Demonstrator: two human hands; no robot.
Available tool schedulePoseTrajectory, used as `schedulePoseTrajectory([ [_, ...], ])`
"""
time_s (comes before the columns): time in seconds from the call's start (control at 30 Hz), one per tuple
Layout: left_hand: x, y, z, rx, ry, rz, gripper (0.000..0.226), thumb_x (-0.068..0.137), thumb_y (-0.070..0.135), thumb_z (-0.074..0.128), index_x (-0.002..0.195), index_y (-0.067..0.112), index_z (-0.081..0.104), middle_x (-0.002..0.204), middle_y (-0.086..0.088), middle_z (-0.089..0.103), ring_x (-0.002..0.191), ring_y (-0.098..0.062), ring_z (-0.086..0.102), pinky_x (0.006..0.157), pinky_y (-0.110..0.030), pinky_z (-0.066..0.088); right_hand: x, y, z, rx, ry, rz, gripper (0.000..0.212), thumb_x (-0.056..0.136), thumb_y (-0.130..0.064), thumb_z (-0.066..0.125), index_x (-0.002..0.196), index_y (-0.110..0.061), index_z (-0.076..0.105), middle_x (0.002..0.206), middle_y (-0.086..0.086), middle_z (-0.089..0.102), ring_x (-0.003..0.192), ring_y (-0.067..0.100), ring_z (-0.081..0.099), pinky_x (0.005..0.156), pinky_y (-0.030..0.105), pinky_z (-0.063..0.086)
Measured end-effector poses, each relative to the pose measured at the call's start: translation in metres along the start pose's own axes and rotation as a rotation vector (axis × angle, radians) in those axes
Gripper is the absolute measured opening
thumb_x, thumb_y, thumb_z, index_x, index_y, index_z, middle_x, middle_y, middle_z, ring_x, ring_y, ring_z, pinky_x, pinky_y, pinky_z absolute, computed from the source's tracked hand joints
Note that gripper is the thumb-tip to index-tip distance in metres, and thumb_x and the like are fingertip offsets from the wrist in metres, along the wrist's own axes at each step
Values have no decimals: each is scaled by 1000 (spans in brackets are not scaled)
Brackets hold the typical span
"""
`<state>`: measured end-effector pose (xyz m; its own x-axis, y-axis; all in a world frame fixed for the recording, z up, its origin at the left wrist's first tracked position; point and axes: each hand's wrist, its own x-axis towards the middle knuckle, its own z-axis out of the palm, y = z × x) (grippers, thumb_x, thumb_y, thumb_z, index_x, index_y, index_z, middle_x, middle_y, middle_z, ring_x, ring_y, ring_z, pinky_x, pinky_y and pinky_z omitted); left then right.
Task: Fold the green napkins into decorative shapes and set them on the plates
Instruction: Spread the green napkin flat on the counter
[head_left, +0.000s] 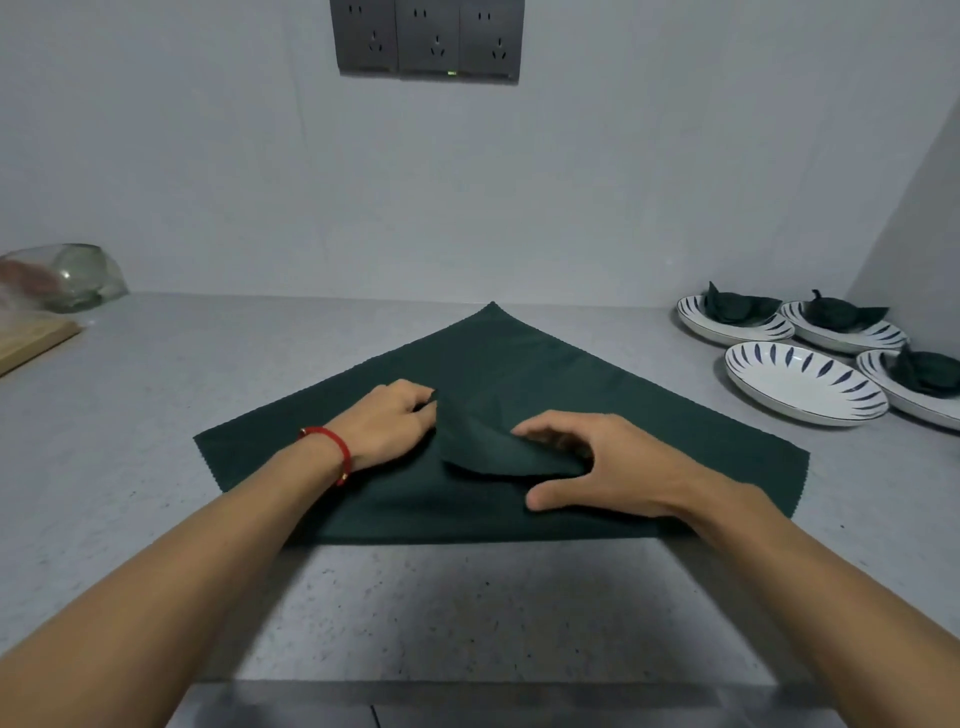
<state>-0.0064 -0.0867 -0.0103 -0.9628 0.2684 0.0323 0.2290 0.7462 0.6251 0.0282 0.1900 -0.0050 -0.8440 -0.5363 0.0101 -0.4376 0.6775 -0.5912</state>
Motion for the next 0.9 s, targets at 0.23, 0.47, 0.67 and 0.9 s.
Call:
schedulePoseTrajectory([
  [0.23, 53, -2, -9, 213, -14, -20, 36, 100, 40, 51, 74, 18, 63, 78, 1, 71, 77, -16, 66, 72, -32, 53, 56, 31, 0, -16, 313, -20, 18, 100, -25, 58, 93, -24, 75, 89, -16, 74, 88, 2, 66, 84, 29, 53],
  [0.47, 139, -16, -7, 258, 100, -114, 39, 99, 43, 54, 66, 21, 56, 71, 4, 61, 75, -19, 61, 72, -33, 50, 145, 68, -26, 11, 396, 232, 22, 95, -35, 58, 88, -24, 76, 84, -9, 72, 89, 19, 64, 81, 35, 53],
  [0.67, 199, -29, 12, 391, 287, -193, 39, 96, 47, 55, 69, 19, 53, 73, 1, 55, 88, -30, 59, 81, -41, 47, 207, 106, -32, -104, 480, 431, 21, 89, -40, 62, 97, -21, 65, 97, 5, 68, 91, 30, 62, 79, 42, 55],
  [0.9, 236, -54, 26, 446, 413, -279, 26, 93, 44, 54, 87, 20, 64, 95, -2, 66, 96, -28, 57, 82, -40, 34, 237, 119, -24, -332, 567, 463, 30, 98, -42, 56, 105, -13, 57, 99, 6, 64, 87, 31, 59, 73, 37, 46],
])
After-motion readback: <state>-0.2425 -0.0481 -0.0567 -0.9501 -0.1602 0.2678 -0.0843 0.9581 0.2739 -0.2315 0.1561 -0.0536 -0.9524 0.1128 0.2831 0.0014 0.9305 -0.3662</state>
